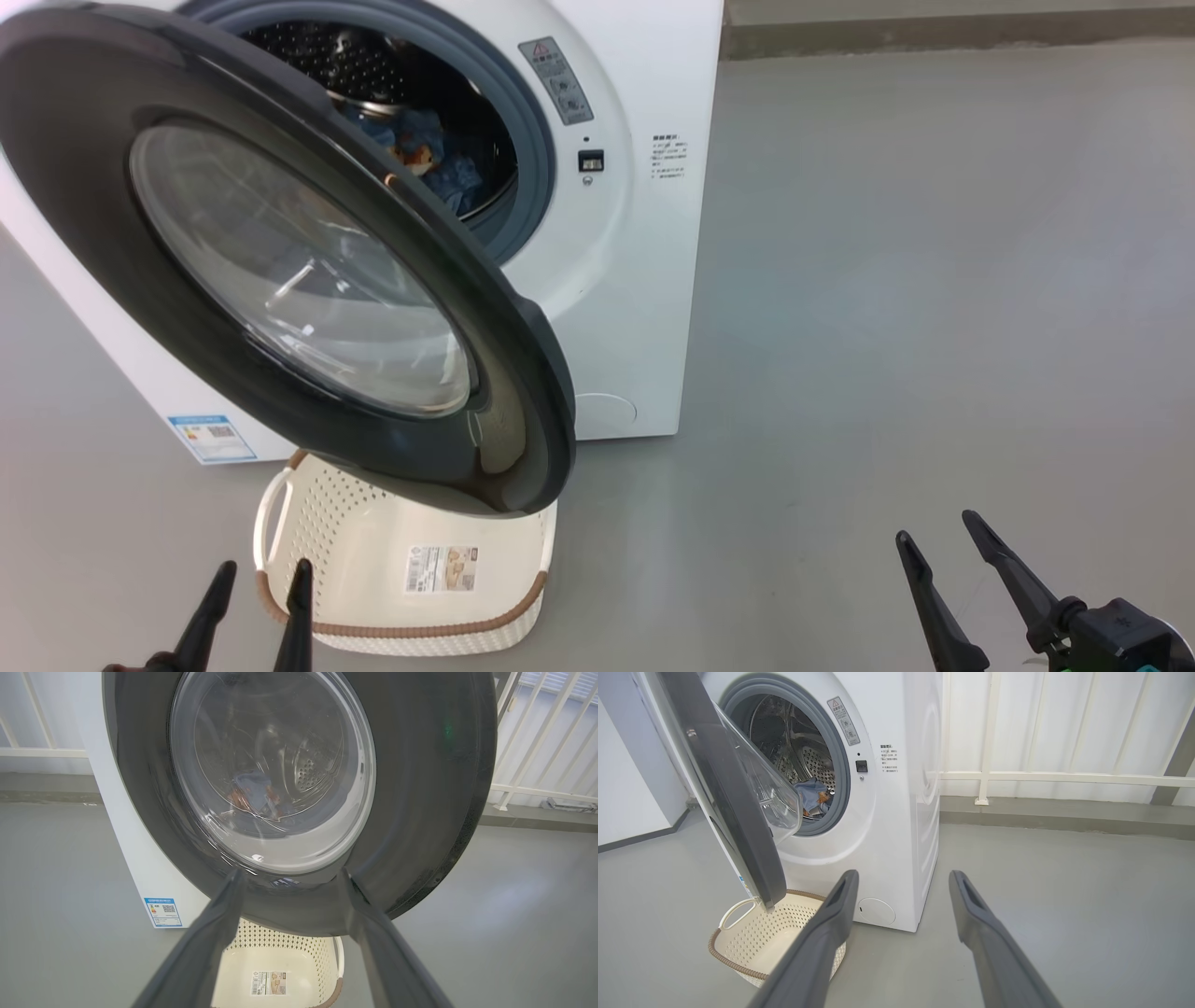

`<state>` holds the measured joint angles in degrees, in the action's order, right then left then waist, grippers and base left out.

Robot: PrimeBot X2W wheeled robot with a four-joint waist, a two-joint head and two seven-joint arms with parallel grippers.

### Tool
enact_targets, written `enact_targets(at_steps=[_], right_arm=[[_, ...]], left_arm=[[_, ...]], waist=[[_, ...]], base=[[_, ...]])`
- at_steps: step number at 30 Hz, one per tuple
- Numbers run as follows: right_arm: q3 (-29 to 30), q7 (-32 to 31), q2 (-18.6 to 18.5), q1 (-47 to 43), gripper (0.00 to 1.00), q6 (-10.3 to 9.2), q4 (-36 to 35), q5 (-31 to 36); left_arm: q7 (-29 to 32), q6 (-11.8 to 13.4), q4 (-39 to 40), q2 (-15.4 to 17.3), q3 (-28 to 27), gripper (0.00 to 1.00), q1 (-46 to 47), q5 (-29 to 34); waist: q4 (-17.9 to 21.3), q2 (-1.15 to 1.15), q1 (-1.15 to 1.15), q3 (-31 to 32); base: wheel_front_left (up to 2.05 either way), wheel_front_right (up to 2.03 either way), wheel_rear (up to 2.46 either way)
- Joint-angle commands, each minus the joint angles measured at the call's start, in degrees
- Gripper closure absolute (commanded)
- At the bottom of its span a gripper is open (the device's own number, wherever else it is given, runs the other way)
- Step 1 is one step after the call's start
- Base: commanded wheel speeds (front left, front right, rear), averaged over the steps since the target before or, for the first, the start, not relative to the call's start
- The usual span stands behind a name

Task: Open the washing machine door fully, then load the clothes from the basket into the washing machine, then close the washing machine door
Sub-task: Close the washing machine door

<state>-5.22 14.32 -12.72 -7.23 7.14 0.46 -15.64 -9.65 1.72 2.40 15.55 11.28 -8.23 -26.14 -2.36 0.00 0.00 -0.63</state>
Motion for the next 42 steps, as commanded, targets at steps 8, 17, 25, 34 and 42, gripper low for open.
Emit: enact_targets(at_steps=[8,17,25,34,42], right_arm=[[-1.64,0.68,-0.61,0.29,0.0,0.35,-1.13,1.17],[-1.41,0.68,-0.3,-0.04,0.0,0.35,-1.17,1.22],[-1.01,0.68,-0.08,0.15,1.0,0.35,-0.74,0.2],[-2.35,0.68,-0.7,1.59,1.0,0.35,1.76,-0.64],[-3.43,0.68,-1.22,5.06,1.0,0.35,4.95,-1.35]], left_arm=[[0.01,0.7,1.61,0.61,-1.33,0.0,0.94,0.64],[0.19,1.28,1.54,0.56,-0.95,0.0,0.98,0.59],[0.44,1.63,1.64,0.57,-0.51,0.0,1.15,0.55],[0.39,1.7,1.68,0.66,0.2,0.0,1.95,0.69],[0.05,1.36,1.19,0.34,1.17,0.0,3.12,0.69]], waist=[[0.83,0.0,0.0,0.85],[1.33,0.0,0.0,1.15],[0.98,0.0,0.0,1.22],[-0.8,0.0,0.0,1.5],[-2.95,0.0,0.0,1.33]], base=[[0.0,0.0,0.0],[0.0,0.0,0.0],[0.0,0.0,0.0],[0.0,0.0,0.0],[0.0,0.0,0.0]])
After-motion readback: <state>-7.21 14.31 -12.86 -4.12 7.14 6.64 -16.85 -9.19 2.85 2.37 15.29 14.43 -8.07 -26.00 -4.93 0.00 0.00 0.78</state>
